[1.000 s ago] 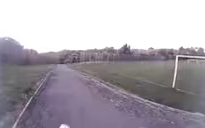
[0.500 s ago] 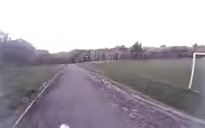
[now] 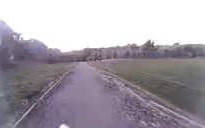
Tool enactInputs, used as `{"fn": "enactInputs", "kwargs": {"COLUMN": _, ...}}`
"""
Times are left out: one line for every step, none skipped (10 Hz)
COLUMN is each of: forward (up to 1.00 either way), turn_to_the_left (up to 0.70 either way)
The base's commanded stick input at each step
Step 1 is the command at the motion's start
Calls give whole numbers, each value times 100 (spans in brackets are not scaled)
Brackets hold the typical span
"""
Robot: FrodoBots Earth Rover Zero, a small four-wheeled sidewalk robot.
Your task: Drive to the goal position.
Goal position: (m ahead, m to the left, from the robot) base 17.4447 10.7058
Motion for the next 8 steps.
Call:
{"fn": "enactInputs", "kwargs": {"forward": 50, "turn_to_the_left": 50}}
{"fn": "enactInputs", "kwargs": {"forward": 50, "turn_to_the_left": 50}}
{"fn": "enactInputs", "kwargs": {"forward": 50, "turn_to_the_left": 50}}
{"fn": "enactInputs", "kwargs": {"forward": 50, "turn_to_the_left": 50}}
{"fn": "enactInputs", "kwargs": {"forward": 50, "turn_to_the_left": 50}}
{"fn": "enactInputs", "kwargs": {"forward": 50, "turn_to_the_left": 50}}
{"fn": "enactInputs", "kwargs": {"forward": 50, "turn_to_the_left": 31}}
{"fn": "enactInputs", "kwargs": {"forward": 50, "turn_to_the_left": 21}}
